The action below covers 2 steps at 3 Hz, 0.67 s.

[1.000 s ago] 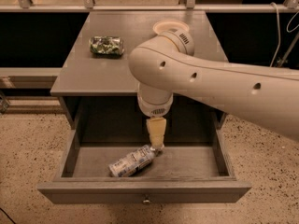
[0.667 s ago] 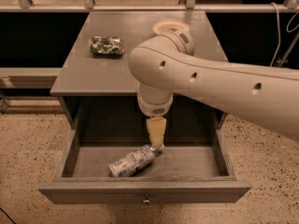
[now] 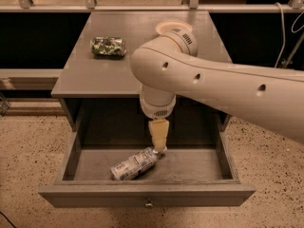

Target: Pick blue plastic bottle from top drawer and place on counter

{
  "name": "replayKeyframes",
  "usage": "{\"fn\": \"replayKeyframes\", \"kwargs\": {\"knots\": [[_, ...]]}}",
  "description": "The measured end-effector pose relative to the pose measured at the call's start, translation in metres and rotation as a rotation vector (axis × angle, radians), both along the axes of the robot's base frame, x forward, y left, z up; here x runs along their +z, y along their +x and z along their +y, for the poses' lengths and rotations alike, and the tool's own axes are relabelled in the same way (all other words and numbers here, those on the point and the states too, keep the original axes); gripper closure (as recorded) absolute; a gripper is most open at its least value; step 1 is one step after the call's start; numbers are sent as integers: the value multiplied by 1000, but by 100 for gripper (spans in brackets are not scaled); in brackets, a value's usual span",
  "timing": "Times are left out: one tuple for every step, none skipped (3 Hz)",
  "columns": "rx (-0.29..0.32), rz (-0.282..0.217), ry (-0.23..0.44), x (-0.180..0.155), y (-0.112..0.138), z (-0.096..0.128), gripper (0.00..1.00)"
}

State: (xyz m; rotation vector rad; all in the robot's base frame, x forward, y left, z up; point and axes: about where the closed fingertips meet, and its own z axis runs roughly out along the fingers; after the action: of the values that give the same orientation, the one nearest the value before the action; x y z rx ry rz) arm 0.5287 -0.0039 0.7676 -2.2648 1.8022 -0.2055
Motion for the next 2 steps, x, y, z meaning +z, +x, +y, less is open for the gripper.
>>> {"fn": "replayKeyframes", "kwargs": {"knots": [[73, -76, 49, 27, -8, 6, 0], [181, -230, 150, 84, -30, 20, 15]]}}
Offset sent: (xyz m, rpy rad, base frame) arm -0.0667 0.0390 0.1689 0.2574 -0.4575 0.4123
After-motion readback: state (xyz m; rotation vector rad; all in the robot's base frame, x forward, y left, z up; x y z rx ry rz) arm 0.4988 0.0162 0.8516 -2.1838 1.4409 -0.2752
